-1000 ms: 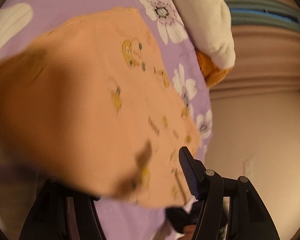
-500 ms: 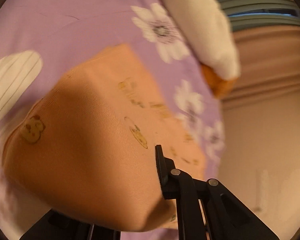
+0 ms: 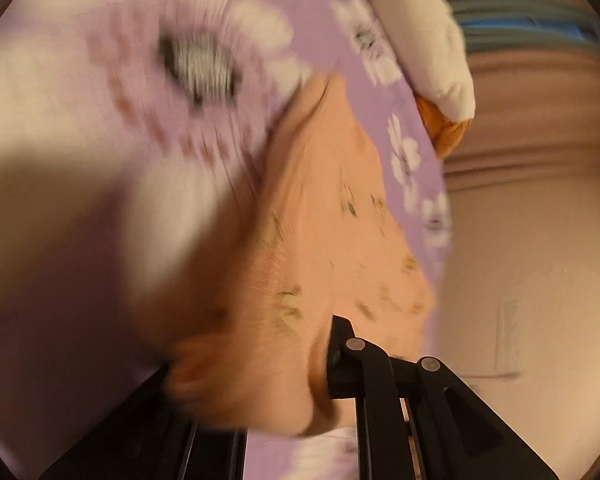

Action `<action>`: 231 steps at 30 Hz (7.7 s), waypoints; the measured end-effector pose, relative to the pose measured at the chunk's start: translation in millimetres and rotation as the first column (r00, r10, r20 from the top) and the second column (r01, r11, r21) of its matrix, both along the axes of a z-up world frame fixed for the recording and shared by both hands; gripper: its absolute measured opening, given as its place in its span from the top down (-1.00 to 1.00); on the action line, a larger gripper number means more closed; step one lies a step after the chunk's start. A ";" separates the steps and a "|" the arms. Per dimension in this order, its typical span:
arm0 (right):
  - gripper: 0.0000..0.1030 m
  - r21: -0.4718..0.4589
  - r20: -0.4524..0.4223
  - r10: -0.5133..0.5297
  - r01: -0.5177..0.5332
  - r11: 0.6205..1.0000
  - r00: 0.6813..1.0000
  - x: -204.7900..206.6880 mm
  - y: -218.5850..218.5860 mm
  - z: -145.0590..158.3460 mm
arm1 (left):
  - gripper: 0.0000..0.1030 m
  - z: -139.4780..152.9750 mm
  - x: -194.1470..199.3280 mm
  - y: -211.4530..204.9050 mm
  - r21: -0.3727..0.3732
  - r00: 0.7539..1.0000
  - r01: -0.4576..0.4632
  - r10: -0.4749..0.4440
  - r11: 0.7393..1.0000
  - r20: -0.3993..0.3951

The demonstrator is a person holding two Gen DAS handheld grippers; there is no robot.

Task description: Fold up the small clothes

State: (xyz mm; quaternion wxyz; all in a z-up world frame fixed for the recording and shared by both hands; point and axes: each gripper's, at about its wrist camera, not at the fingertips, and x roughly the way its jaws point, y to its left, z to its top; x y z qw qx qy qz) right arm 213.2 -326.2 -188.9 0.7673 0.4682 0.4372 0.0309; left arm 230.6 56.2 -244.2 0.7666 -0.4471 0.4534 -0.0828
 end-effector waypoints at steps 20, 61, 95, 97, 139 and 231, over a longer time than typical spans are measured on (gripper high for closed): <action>0.61 -0.278 0.008 -0.237 0.230 0.933 0.972 -86.0 -99.3 51.9 | 0.74 32.3 -52.1 64.5 0.220 0.981 -0.188 0.194 0.957 -0.005; 0.24 0.007 0.059 0.314 -0.315 0.949 0.948 159.9 -28.5 48.4 | 0.61 -14.4 2.8 11.3 -0.049 0.994 0.106 -0.106 0.993 0.010; 0.94 -0.428 -0.136 0.274 -0.306 0.851 0.952 110.7 37.7 28.5 | 0.50 20.9 23.3 -69.9 0.536 0.978 0.202 -0.196 0.820 -0.069; 0.92 -0.440 -0.170 0.232 -0.284 0.852 0.958 107.9 33.3 35.8 | 0.50 24.6 17.5 -70.8 0.546 0.980 0.189 -0.191 0.816 -0.054; 0.30 -0.361 0.016 0.473 -0.436 0.825 0.881 7.4 134.0 50.9 | 0.11 43.0 16.4 -14.1 0.692 0.993 0.099 -0.113 0.715 -0.026; -0.09 0.155 -0.259 0.495 -0.470 0.869 0.830 52.2 18.6 34.9 | -0.19 14.0 9.1 -125.9 0.110 0.775 0.626 -0.600 0.772 -0.198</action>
